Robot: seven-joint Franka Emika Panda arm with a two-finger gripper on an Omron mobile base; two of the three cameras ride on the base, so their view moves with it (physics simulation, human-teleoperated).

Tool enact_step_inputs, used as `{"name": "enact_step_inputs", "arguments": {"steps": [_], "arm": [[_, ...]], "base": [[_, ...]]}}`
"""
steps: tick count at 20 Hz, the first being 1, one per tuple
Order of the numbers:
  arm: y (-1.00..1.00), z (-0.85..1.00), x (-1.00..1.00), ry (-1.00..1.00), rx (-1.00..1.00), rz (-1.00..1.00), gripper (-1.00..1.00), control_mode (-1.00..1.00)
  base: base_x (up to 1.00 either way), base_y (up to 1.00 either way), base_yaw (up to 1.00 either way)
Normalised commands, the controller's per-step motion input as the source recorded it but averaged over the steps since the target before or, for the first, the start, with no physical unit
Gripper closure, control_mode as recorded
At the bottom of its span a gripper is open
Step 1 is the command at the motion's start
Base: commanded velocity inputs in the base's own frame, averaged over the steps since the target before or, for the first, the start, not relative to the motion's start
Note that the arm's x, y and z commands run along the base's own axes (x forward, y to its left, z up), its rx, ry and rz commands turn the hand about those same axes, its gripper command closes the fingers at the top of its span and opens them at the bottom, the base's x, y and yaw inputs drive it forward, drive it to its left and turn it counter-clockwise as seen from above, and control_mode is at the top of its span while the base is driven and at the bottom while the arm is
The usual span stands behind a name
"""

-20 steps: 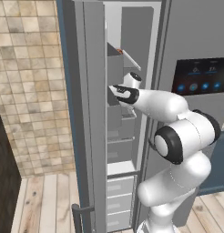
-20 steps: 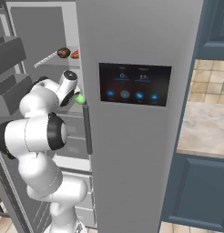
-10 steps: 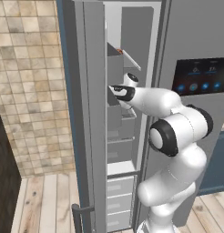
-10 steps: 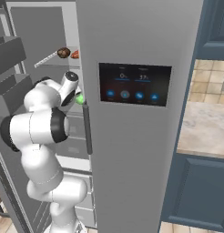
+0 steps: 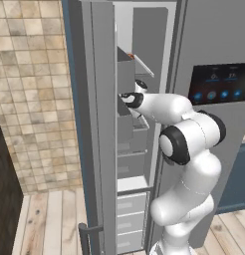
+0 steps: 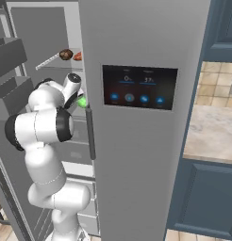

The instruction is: Take the corn and lime from the second highest rack and move them to the highest rack where the potato and sweet potato are located, to maximize freezer space. Close the freezer door after rearranging.

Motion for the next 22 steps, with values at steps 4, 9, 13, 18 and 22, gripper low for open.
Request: {"name": "enact_step_inputs", "arguments": {"steps": [4, 9, 13, 18, 22], "arm": [[0.00, -0.18, 0.24, 0.00, 0.02, 0.00, -1.00, -1.00], [0.00, -0.16, 0.17, 0.00, 0.04, 0.00, -1.00, -1.00], [0.06, -0.17, 0.06, 0.00, 0.07, 0.00, -1.00, -1.00], [0.24, -0.16, -0.15, 0.00, 0.03, 0.00, -1.00, -1.00], [0.21, -0.15, -0.14, -0.01, 0.02, 0.00, -1.00, -1.00]], "base": [[0.00, 0.00, 0.00], [0.00, 0.00, 0.00], [0.00, 0.00, 0.00], [0.00, 0.00, 0.00], [0.00, 0.00, 0.00]]}}
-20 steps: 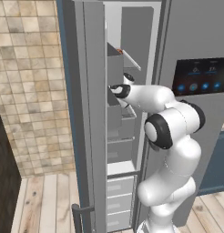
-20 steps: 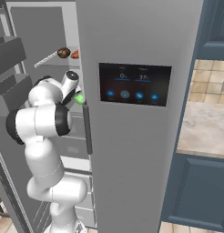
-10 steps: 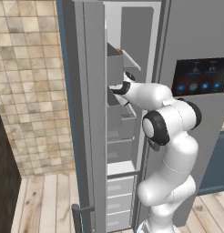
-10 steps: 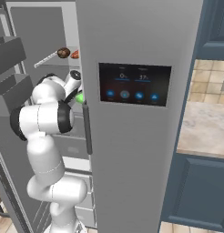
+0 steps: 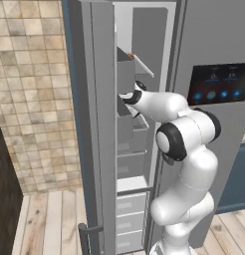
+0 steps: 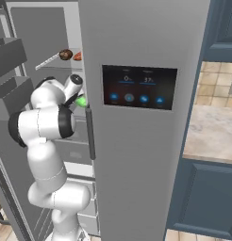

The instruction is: Take the corn and lime from the second highest rack and move them to the highest rack where the potato and sweet potato are located, to maximize freezer space. Close the freezer door after rearranging.

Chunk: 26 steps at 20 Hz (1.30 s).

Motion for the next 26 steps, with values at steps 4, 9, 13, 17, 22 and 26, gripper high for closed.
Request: {"name": "enact_step_inputs", "arguments": {"steps": [4, 9, 13, 17, 22, 26], "arm": [[0.02, -0.16, -0.02, 0.00, 0.00, 0.00, -1.00, -1.00], [0.00, -0.30, 0.00, 0.00, 0.00, 0.00, -1.00, -1.00], [0.03, -0.38, -0.07, 0.00, 0.00, 0.00, 1.00, -1.00], [0.01, -0.36, -0.10, 0.00, 0.00, 0.00, 1.00, -1.00], [0.00, -0.07, -0.41, -0.04, 0.00, -0.01, 1.00, -1.00], [-0.07, 0.09, -0.57, -0.11, 0.00, -0.03, 1.00, -1.00]], "base": [[0.00, 0.00, 0.00], [0.00, 0.00, 0.00], [0.00, 0.00, 0.00], [0.00, 0.00, 0.00], [0.00, 0.00, 0.00], [0.00, 0.00, 0.00]]}}
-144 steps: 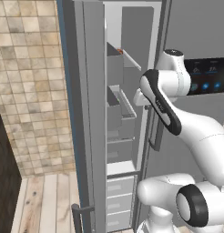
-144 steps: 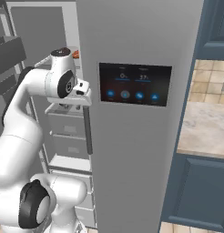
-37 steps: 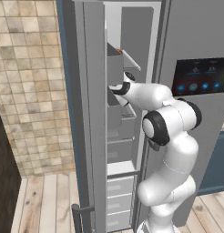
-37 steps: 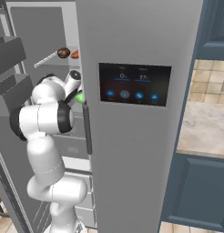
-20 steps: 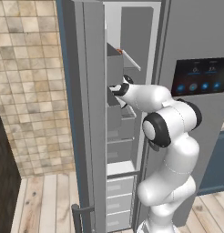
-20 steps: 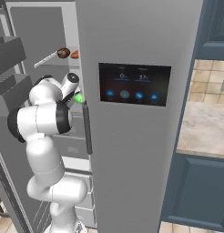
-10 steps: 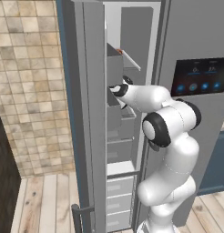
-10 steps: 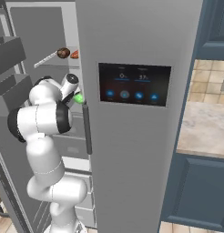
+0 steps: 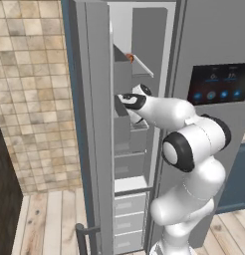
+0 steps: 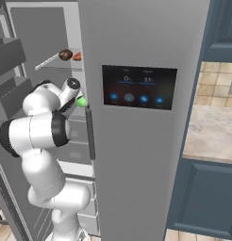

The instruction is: Take the corn and lime from the second highest rack and move them to the highest rack where the potato and sweet potato are located, to maximize freezer space. Close the freezer door after rearranging.

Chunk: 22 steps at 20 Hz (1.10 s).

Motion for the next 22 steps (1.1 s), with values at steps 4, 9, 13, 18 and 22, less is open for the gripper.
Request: {"name": "enact_step_inputs", "arguments": {"steps": [4, 9, 13, 18, 22], "arm": [[-0.24, 0.34, -0.29, -0.09, 0.01, -0.05, 1.00, -1.00], [-0.14, 0.45, -0.34, -0.03, 0.02, -0.05, 1.00, -1.00], [-0.29, 0.59, -0.64, -0.01, 0.05, 0.00, 1.00, -1.00], [-0.40, 0.75, -0.84, 0.00, 0.07, 0.00, 1.00, -1.00], [-0.09, 0.77, -0.87, 0.00, 0.03, 0.00, 1.00, -1.00]], "base": [[0.00, 0.00, 0.00], [0.00, 0.00, 0.00], [0.00, 0.00, 0.00], [0.00, 0.00, 0.00], [0.00, 0.00, 0.00]]}}
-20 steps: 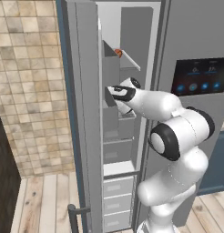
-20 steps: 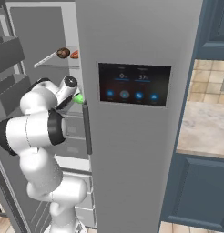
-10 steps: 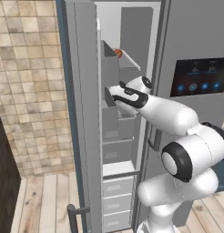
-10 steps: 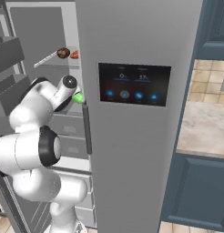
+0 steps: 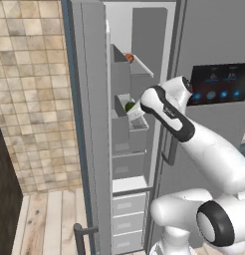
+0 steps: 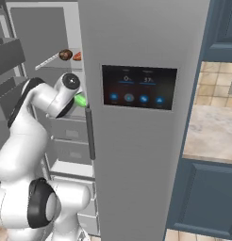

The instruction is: Take the corn and lime from the second highest rack and move them to the highest rack where the potato and sweet potato are located, to maximize freezer space. Close the freezer door after rearranging.

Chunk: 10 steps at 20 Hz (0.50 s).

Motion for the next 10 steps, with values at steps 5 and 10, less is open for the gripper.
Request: {"name": "enact_step_inputs", "arguments": {"steps": [5, 10], "arm": [[0.00, 0.93, -0.67, 0.00, 0.01, 0.00, 1.00, -1.00], [-0.20, 0.93, -0.32, 0.00, 0.00, 0.00, 1.00, -1.00]], "base": [[0.00, 0.00, 0.00], [0.00, 0.00, 0.00]]}}
